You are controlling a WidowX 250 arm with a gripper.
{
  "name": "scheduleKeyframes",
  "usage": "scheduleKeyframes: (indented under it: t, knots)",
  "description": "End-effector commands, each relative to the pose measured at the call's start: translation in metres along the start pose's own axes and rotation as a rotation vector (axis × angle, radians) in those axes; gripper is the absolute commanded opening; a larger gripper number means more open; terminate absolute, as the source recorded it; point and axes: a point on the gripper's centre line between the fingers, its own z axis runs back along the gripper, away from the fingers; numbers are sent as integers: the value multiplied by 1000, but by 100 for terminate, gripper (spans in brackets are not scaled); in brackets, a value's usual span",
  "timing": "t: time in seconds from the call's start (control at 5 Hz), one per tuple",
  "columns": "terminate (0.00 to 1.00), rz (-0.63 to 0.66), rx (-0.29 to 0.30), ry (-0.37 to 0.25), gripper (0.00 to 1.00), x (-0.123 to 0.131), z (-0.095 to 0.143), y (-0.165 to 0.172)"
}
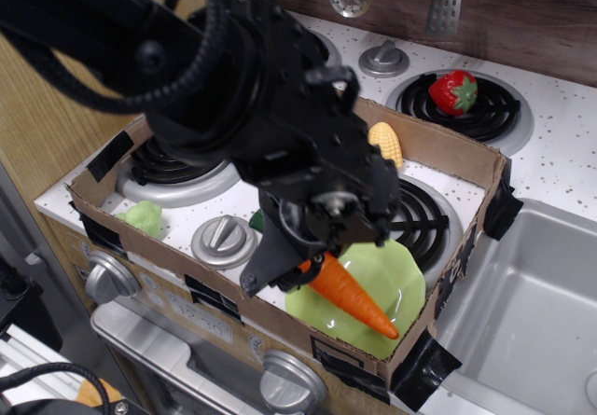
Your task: Put carrot on plate
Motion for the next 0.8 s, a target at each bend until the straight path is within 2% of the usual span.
scheduleKeyframes:
  t: [0.0, 0.2, 0.4, 0.6]
  knots:
    - [0, -3, -62, -23, 100, 1, 21, -21]
    - [0, -18, -46, -27, 100, 11, 38, -28]
    - [0, -81, 27, -44, 100, 30, 68, -41]
    - [0, -124, 81, -74, 100, 40, 87, -53]
